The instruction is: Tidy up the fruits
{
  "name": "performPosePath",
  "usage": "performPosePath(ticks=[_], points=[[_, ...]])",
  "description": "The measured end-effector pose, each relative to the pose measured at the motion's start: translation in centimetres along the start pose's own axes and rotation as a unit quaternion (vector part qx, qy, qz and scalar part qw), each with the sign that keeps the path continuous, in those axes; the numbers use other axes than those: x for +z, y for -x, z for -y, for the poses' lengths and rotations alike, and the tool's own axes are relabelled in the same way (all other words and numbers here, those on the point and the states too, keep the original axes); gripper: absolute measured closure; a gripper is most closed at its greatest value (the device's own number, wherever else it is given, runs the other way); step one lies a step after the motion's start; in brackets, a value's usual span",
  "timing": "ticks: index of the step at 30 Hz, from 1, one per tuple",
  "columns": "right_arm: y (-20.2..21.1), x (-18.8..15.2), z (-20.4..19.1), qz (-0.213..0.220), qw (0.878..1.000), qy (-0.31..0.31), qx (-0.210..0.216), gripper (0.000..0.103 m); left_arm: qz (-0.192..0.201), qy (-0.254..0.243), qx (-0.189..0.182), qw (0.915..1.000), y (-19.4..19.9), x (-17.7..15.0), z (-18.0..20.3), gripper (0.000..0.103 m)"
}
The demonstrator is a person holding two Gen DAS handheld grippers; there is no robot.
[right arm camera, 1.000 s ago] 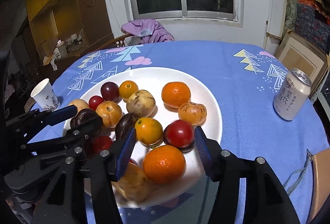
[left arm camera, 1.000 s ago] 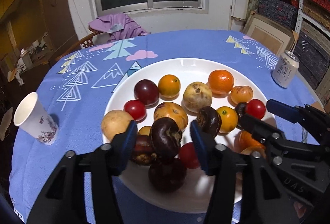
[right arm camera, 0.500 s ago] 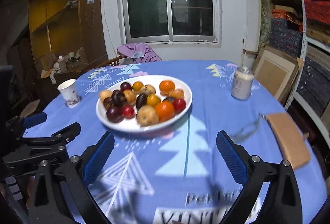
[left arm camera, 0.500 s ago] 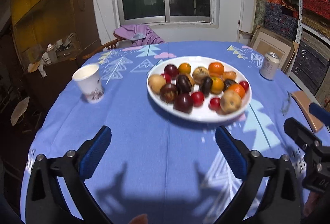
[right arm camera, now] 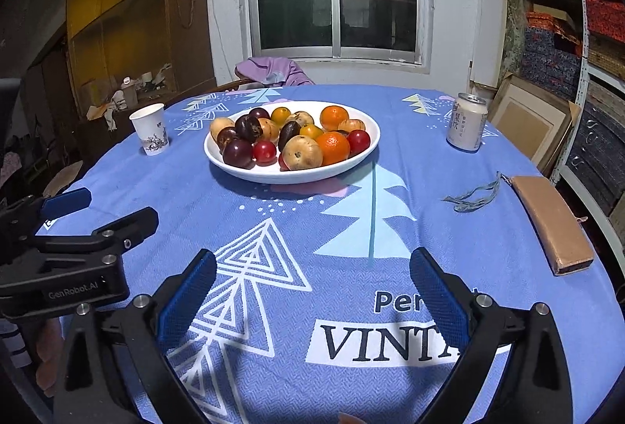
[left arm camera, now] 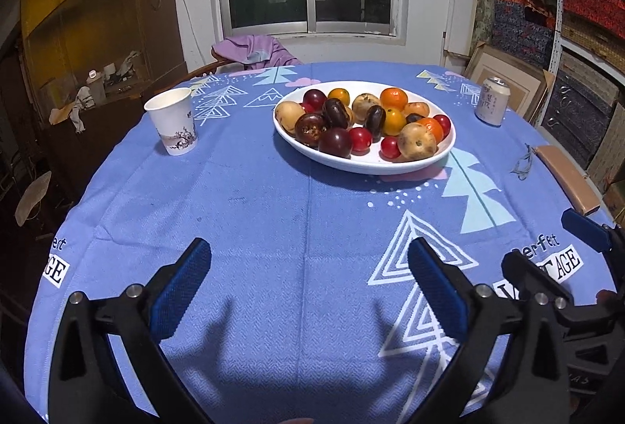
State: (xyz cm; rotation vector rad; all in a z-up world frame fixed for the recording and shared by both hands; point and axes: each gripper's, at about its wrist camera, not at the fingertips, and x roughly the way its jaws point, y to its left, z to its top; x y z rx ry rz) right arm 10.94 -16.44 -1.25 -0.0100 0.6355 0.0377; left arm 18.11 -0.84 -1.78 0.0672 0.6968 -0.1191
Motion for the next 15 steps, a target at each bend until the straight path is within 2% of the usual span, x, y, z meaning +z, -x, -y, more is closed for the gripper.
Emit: performPosePath(ticks=[15], points=[[0.18, 0.01, -0.01, 0.002, 1.0, 0.001, 0.003, 0.003, 0.026, 0.0, 0.001, 0.9997, 0.91, -0.01, 0.03, 0.004]])
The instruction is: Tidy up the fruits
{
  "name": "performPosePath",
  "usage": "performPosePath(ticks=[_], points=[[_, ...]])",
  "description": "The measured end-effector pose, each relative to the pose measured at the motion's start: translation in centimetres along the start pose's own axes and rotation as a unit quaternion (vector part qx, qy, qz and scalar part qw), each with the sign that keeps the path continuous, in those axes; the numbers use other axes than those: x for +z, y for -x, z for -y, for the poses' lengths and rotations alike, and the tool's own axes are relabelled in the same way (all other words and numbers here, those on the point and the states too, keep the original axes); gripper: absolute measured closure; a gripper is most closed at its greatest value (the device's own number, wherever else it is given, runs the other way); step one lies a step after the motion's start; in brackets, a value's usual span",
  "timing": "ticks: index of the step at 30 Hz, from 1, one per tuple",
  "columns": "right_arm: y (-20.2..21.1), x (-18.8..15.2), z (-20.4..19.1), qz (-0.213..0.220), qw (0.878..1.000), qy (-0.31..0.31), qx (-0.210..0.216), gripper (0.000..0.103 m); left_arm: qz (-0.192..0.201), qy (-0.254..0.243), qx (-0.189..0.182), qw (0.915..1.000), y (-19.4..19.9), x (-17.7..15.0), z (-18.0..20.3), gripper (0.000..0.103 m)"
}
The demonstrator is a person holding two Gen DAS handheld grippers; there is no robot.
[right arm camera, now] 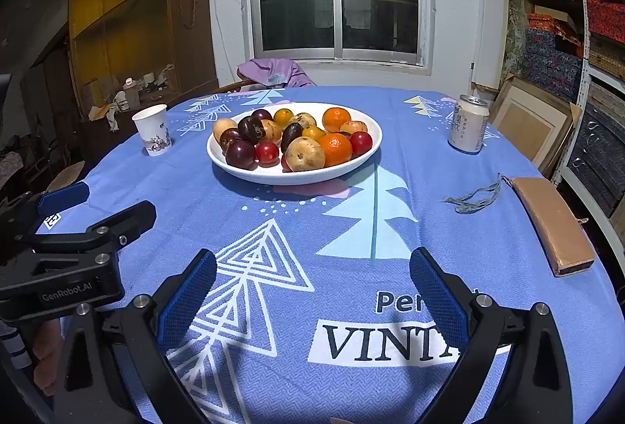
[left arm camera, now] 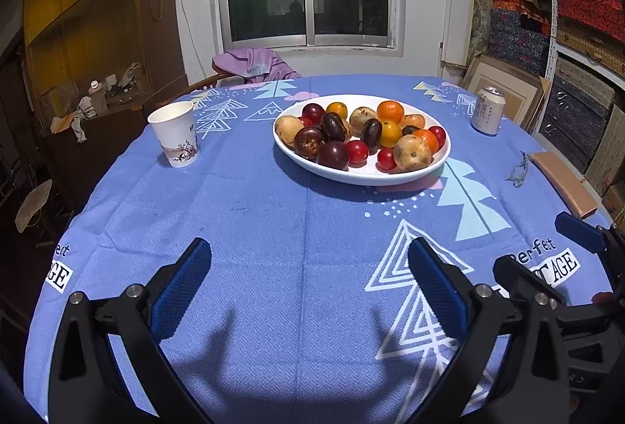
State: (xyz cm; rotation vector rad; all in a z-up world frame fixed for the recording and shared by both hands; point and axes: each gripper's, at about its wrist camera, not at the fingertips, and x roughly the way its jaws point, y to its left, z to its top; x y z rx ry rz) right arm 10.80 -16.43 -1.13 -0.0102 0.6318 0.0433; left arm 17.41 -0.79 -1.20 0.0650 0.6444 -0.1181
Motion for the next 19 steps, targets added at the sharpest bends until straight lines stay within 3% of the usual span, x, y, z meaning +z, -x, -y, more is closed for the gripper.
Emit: performPosePath(ticks=[19], points=[[0.1, 0.0, -0.07, 0.002, 1.0, 0.0, 0.002, 0.003, -0.001, 0.013, -0.007, 0.9999, 0.05, 0.11, -0.25, 0.004]])
